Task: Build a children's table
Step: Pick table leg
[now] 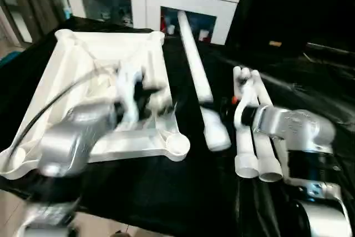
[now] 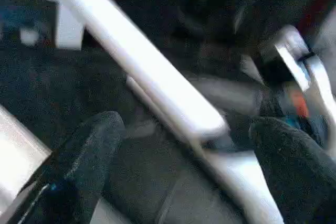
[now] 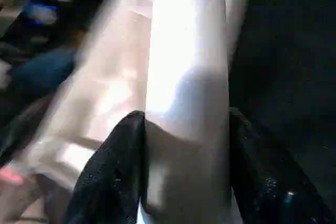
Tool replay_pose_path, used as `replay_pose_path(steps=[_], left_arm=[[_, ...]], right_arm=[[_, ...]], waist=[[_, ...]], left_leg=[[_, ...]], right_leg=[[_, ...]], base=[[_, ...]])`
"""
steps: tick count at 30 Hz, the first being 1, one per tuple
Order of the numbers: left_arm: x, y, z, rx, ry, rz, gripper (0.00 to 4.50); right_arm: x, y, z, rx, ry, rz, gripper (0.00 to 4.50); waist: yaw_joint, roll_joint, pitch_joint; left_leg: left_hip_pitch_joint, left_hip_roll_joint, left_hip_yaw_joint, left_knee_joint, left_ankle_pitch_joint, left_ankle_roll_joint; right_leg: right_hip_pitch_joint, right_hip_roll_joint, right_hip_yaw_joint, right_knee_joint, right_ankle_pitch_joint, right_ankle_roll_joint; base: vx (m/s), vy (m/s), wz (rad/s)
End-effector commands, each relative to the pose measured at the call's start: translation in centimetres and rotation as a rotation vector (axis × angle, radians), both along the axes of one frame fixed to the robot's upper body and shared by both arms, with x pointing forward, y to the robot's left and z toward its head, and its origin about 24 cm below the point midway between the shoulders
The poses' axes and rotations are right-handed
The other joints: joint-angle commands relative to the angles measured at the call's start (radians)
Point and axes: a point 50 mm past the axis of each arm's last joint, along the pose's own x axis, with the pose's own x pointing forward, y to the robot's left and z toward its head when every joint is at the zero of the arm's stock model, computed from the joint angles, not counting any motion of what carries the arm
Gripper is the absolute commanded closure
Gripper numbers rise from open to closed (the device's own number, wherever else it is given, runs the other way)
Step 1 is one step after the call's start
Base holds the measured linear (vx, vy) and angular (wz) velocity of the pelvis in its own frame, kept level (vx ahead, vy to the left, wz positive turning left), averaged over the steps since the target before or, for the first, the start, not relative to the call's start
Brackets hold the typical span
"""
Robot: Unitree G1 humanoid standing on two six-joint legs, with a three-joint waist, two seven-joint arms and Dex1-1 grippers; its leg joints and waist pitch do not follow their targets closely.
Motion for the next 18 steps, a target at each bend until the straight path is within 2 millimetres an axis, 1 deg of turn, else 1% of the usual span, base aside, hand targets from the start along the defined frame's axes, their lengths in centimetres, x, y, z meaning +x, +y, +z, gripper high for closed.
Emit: replay_pose_path(steps=[1,2,3,4,5,6,7,8,9,10,11,12,15,18], left_arm=[[0.5,0.2,0.0,-0.07,0.065,0.045,0.0],[0.8,-0.1,0.2,-0.108,0.084,0.056,0.0],[1.2,-0.4,0.4,-0.146,0.104,0.068,0.0],[1.2,-0.4,0.4,-0.146,0.104,0.068,0.0],[1.5,-1.6,1.5,-0.248,0.125,0.038,0.0],[1.6,-2.3,2.1,-0.303,0.136,0.011,0.0],[1.6,-2.8,2.5,-0.338,0.15,-0.011,0.0],[1.5,-3.3,2.8,-0.356,0.157,-0.029,0.0],[1.4,-3.4,2.8,-0.359,0.16,-0.035,0.0],[1.3,-3.9,2.8,-0.367,0.169,-0.053,0.0],[1.2,-4.3,2.9,-0.376,0.174,-0.064,0.0],[1.0,-4.7,2.9,-0.387,0.181,-0.077,0.0],[0.8,-5.0,3.0,-0.393,0.183,-0.093,0.0],[0.4,-5.3,3.2,-0.405,0.19,-0.11,0.0]], right_arm=[[-0.7,-0.7,0.7,0.043,-0.052,0.037,2.64],[-1.1,-0.8,0.9,0.058,-0.073,0.057,2.64],[-1.7,-1.0,1.2,0.076,-0.097,0.084,2.64],[-1.7,-1.0,1.2,0.076,-0.097,0.084,2.64],[-2.7,-1.6,2.0,0.107,-0.151,0.131,2.64],[-3.1,-1.8,2.3,0.125,-0.176,0.15,2.64],[-3.3,-2.0,2.5,0.129,-0.19,0.161,2.64],[-3.5,-2.0,2.6,0.13,-0.203,0.172,2.64],[-3.6,-2.0,2.7,0.132,-0.209,0.178,2.64],[-3.8,-1.9,3.0,0.137,-0.226,0.199,2.64],[-4.0,-1.8,3.1,0.143,-0.238,0.212,2.64],[-4.2,-1.7,3.2,0.145,-0.246,0.226,2.64],[-4.4,-1.6,3.1,0.139,-0.245,0.233,2.64],[-4.8,-1.4,2.8,0.11,-0.243,0.247,2.64]], waist=[[0.004,0.017,-0.074],[0.007,0.018,-0.075],[0.007,0.015,-0.075],[0.008,0.013,-0.074],[0.006,0.006,-0.074],[0.012,0.009,-0.075],[0.013,0.006,-0.074],[0.014,0.006,-0.074],[0.014,0.008,-0.073],[0.012,0.006,-0.07],[0.012,0.007,-0.071],[0.011,0.005,-0.071],[0.008,0.004,-0.071],[0.008,0.006,-0.071]], left_leg=[[-0.01,-0.032,0.04,-0.077,-0.084,-0.013],[-0.009,-0.032,0.038,-0.077,-0.085,-0.013],[-0.011,-0.032,0.038,-0.077,-0.084,-0.01],[-0.011,-0.033,0.039,-0.076,-0.084,-0.006],[-0.014,-0.032,0.038,-0.078,-0.087,-0.004],[-0.009,-0.032,0.039,-0.075,-0.094,-0.002],[-0.012,-0.03,0.038,-0.075,-0.093,0.003],[-0.013,-0.031,0.037,-0.075,-0.093,0.001],[-0.013,-0.031,0.037,-0.075,-0.101,0.003],[-0.015,-0.031,0.037,-0.076,-0.107,0.007],[-0.017,-0.032,0.037,-0.075,-0.105,0.009],[-0.019,-0.033,0.037,-0.075,-0.101,0.011],[-0.019,-0.032,0.036,-0.075,-0.094,0.014],[-0.018,-0.031,0.035,-0.076,-0.1,0.01]], right_leg=[[0.08,-0.011,0.012,-0.061,-0.082,-0.22],[0.08,-0.013,0.011,-0.061,-0.094,-0.218],[0.081,-0.012,0.011,-0.064,-0.117,-0.209],[0.08,-0.013,0.012,-0.068,-0.136,-0.202],[0.081,-0.014,0.011,-0.069,-0.153,-0.198],[0.08,-0.014,0.012,-0.072,-0.17,-0.193],[0.08,-0.016,0.011,-0.073,-0.175,-0.195],[0.079,-0.016,0.011,-0.071,-0.181,-0.196],[0.077,-0.015,0.01,-0.074,-0.196,-0.191],[0.077,-0.014,0.009,-0.078,-0.213,-0.185],[0.078,-0.015,0.009,-0.078,-0.229,-0.178],[0.078,-0.014,0.009,-0.081,-0.234,-0.174],[0.075,-0.014,0.007,-0.084,-0.255,-0.161],[0.074,-0.014,0.007,-0.085,-0.264,-0.156]], base=[[0.0,0.0,0.0],[0.0,0.0,0.0],[0.0,0.0,0.0],[0.0,0.0,0.0],[0.0,0.0,0.0],[0.0,0.0,0.0],[0.0,0.0,0.0],[0.0,0.0,0.0],[0.0,0.0,0.0],[0.0,0.0,0.0],[0.0,0.0,0.0],[0.0,0.0,0.0],[0.0,0.0,0.0],[0.0,0.0,0.0]])
